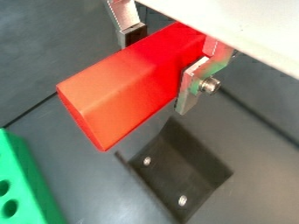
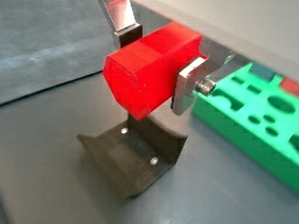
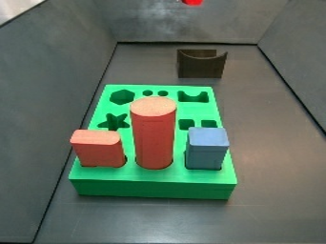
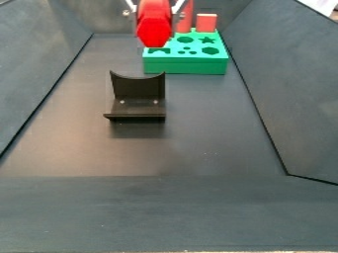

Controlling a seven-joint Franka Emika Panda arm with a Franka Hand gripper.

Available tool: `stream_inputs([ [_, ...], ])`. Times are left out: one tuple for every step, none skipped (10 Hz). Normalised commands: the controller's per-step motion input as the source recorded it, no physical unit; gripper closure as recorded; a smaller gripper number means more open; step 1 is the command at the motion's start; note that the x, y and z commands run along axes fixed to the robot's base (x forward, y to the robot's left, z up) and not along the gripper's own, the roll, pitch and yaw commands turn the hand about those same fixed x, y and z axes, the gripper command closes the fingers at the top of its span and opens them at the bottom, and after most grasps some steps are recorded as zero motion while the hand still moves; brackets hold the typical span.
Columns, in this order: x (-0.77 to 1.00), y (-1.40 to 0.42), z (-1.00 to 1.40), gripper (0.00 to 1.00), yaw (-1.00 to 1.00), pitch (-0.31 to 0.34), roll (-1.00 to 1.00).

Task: Pick up the hexagon object. Move up. Place the hexagon object on the fixture. Regrasp the hexagon object. Move to above the board. Insert the hexagon object.
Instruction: Place the hexagon object on the fixture.

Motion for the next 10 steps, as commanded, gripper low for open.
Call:
stream_inputs([
  [0.62,0.01,-0.04,1.00,-0.15,0.292,-1.00],
  [0.50,0.03,-0.04,1.00,-0.18,0.271,-0.98],
  [0.38,0.04,-0.02,1.00,-0.18,0.204,-0.74],
  [0.29,0.04,-0.01,1.00,-0.17,0.160,-0.56],
  [0.21,0.04,-0.01,1.00,-0.15,0.120,-0.38],
  [0.12,0.03,0.00,1.00,-0.14,0.091,-0.26],
  [0.09,0.06,-1.00,1.00,-0.09,-0.024,-1.00],
  [0.09,0.07,-1.00,1.00,-0.08,-0.042,-1.00],
  [0.10,0.07,-1.00,1.00,-0.08,-0.034,-1.00],
  [0.11,0.07,-1.00,1.00,-0.08,-0.004,-1.00],
])
